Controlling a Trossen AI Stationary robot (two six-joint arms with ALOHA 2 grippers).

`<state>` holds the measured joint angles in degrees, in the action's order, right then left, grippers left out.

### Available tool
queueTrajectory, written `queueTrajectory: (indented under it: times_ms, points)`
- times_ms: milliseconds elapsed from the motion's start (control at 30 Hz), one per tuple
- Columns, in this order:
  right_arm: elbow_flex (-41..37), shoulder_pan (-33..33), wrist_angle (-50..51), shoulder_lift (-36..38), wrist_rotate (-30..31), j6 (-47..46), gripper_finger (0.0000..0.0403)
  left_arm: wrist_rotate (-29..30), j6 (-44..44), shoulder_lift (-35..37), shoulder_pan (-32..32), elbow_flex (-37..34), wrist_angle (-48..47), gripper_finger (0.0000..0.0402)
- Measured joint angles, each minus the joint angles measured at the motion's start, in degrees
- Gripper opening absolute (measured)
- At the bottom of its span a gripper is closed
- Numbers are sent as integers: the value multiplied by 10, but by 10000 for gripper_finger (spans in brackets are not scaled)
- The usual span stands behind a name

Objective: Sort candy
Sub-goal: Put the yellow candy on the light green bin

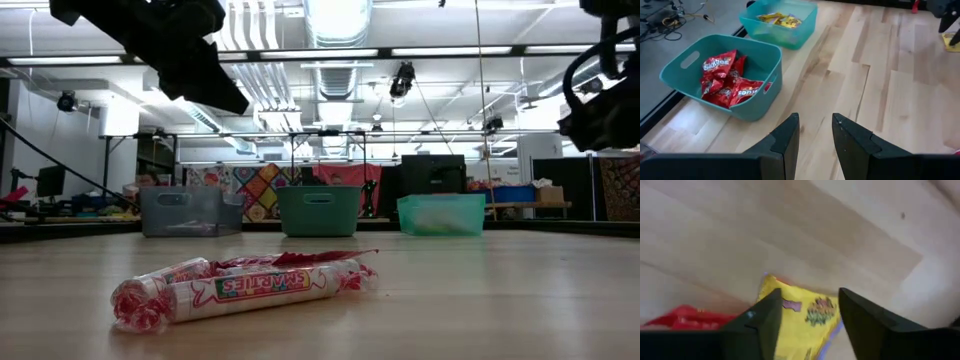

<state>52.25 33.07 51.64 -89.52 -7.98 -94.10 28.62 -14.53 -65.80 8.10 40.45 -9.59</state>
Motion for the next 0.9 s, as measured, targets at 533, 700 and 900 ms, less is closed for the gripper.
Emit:
queueTrajectory:
  times_ms: [533, 700, 900]
  points:
    - [-2, -32, -4, 9, 92, 94, 12, 24, 8, -1, 0, 0, 1, 100]
    - [-2, -67, 0, 37, 130, 139, 12, 22, 7, -1, 1, 0, 0, 100]
    - [-2, -110, 0, 71, 133, 208, 12, -6, -16, -2, 21, -2, 4, 100]
